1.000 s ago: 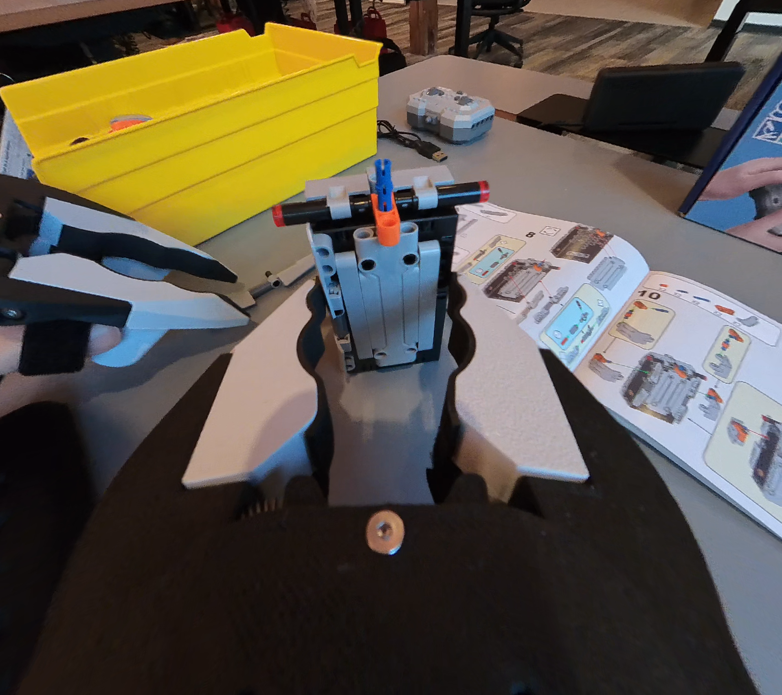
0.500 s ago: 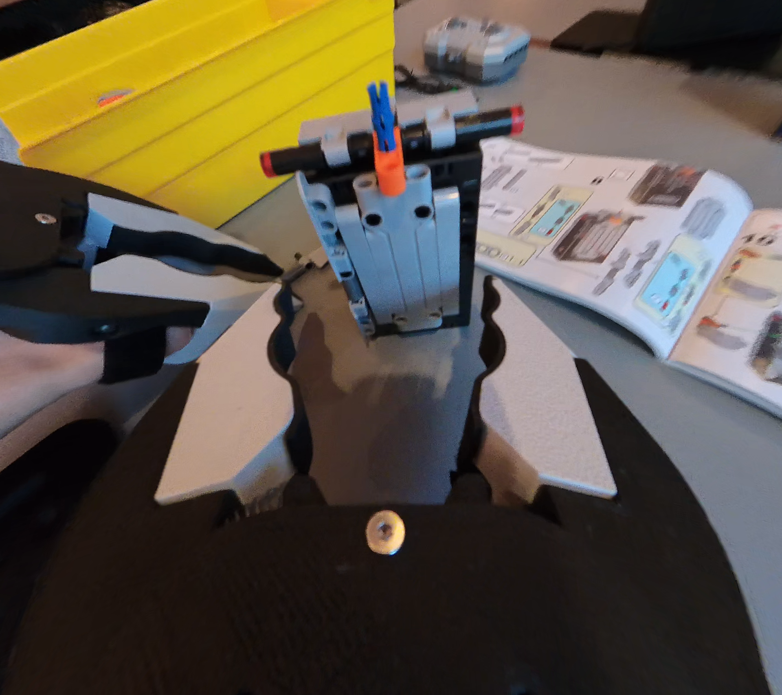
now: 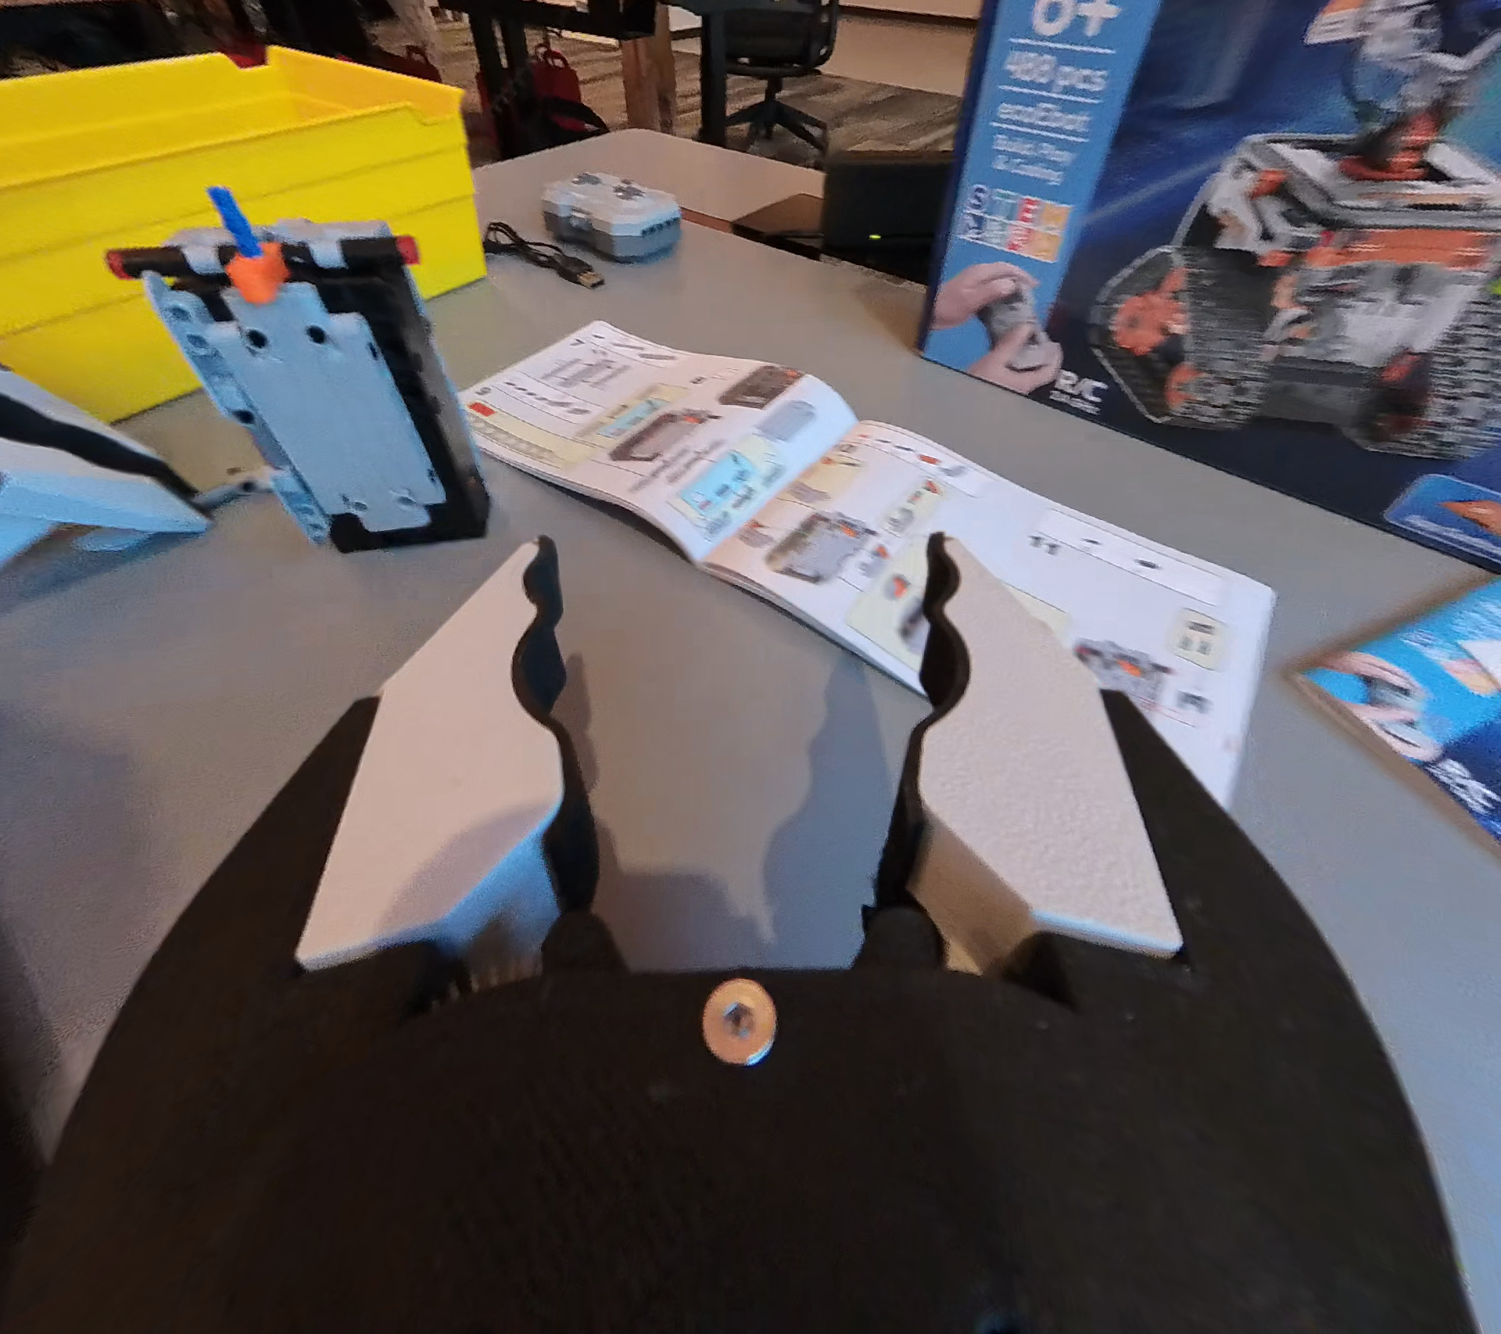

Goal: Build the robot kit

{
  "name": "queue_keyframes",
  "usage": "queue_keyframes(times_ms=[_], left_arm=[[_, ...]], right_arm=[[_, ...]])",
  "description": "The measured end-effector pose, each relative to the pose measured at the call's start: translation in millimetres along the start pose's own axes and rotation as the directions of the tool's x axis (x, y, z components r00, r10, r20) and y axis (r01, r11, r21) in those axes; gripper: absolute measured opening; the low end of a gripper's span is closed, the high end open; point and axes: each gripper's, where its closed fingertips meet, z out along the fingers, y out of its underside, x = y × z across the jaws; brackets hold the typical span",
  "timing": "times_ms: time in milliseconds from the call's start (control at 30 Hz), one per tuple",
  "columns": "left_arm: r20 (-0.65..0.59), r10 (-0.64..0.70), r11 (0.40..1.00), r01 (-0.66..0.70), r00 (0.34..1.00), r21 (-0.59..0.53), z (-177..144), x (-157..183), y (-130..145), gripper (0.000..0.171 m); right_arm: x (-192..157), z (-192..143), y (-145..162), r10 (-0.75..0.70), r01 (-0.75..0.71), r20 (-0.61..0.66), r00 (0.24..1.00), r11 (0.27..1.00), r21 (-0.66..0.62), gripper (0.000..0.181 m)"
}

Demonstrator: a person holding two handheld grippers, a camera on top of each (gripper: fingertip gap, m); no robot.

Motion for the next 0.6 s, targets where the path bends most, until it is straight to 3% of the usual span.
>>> queue_keyframes(times_ms=[100,167,300,367,500,600], left_arm=[[-0.086,0.004,0.999,-0.008,0.996,-0.053,-13.3,12.8,16.0,0.014],[-0.208,-0.014,0.994,-0.008,0.978,-0.106,-23.7,26.9,25.8,0.014],[-0.439,-0.113,0.985,0.041,0.892,-0.169,-39.7,54.8,25.3,0.014],[-0.509,-0.092,0.987,0.011,0.856,-0.159,-45.3,74.3,21.7,0.014],[-0.519,0.009,0.994,-0.066,0.855,-0.092,-40.1,111.9,7.1,0.014],[-0.470,0.154,0.984,-0.178,0.869,-0.007,-36.4,142.6,-13.2,0.014]], right_arm=[[11.0,-11.1,4.5,0.018,-0.018,0.008,1.000,1.000,-0.001,0.088],[10.3,-13.3,10.2,0.034,-0.034,0.028,0.999,0.999,-0.023,0.088],[-4.3,-11.4,15.9,0.029,-0.024,0.083,0.996,0.998,-0.061,0.088],[-13.1,-12.1,17.8,0.013,-0.005,0.109,0.994,0.997,-0.073,0.088],[-34.3,-15.5,25.4,-0.040,0.064,0.214,0.976,0.992,-0.107,0.086],[-54.1,-23.3,45.5,-0.185,0.242,0.320,0.929,0.959,-0.147,0.087]])
